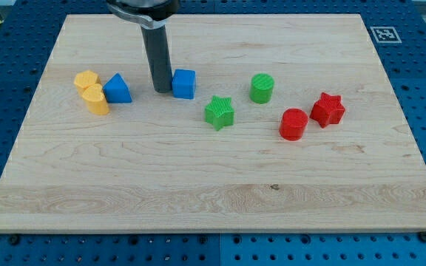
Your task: Point your arm to the yellow hexagon
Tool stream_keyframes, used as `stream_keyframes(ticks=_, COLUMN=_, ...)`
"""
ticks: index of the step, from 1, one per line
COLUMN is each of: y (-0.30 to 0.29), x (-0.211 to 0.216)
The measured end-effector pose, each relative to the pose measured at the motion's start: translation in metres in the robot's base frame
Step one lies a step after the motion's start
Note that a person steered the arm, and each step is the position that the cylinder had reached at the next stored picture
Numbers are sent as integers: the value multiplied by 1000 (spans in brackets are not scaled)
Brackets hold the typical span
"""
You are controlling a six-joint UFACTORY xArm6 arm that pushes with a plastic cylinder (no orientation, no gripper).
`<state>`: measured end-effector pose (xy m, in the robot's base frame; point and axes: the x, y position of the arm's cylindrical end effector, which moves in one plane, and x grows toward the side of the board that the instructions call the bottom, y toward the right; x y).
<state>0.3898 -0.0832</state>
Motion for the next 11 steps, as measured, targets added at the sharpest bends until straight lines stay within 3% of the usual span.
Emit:
stream_keyframes(ticks=2, y=-1, x=6)
stream_keyframes(ticks=5, y=-15, x=85)
stream_keyframes(ticks=7, y=-123, x=86)
stream_keyframes(ticks=11, y=-163, x=17)
